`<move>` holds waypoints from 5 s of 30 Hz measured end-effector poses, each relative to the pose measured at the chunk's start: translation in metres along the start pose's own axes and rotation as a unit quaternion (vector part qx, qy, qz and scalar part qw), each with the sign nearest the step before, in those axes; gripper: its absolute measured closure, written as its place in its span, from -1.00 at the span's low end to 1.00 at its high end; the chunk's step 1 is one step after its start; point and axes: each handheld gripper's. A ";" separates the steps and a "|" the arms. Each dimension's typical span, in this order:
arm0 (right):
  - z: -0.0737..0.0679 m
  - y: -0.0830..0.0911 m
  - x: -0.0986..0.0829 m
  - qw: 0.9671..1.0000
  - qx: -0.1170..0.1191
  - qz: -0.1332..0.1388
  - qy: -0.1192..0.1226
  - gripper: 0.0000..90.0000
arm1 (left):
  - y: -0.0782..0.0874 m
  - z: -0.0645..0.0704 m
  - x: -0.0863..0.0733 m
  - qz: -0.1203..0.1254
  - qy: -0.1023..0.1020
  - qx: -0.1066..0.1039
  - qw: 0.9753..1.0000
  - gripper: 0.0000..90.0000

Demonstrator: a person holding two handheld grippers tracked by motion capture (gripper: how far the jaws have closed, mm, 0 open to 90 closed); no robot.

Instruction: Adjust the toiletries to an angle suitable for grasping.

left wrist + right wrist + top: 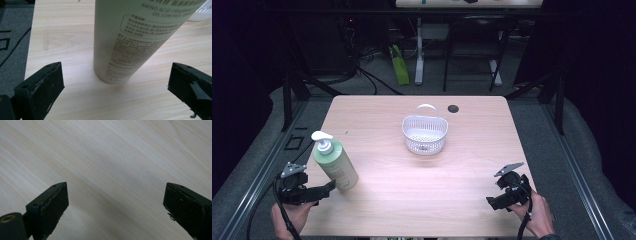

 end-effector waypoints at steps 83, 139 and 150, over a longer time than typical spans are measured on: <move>-0.001 0.001 0.001 1.000 -0.002 0.004 0.003 -0.87 | -0.019 0.030 0.040 0.142 -0.100 -0.032 0.984 -0.74; -0.001 -0.003 0.001 1.000 0.003 -0.001 0.003 -0.86 | -0.055 0.059 0.062 0.110 -0.168 -0.135 0.970 -0.74; -0.001 -0.002 0.001 1.000 0.005 -0.001 0.002 -0.86 | -0.063 0.068 0.066 0.102 -0.182 -0.157 0.965 -0.74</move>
Point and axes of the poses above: each handheld gripper's, and its own axes: y roughly backward along the jaws, x roughly out of its top, z roughly to its right, and after that the axes turned 14 degrees about -x, right-handed
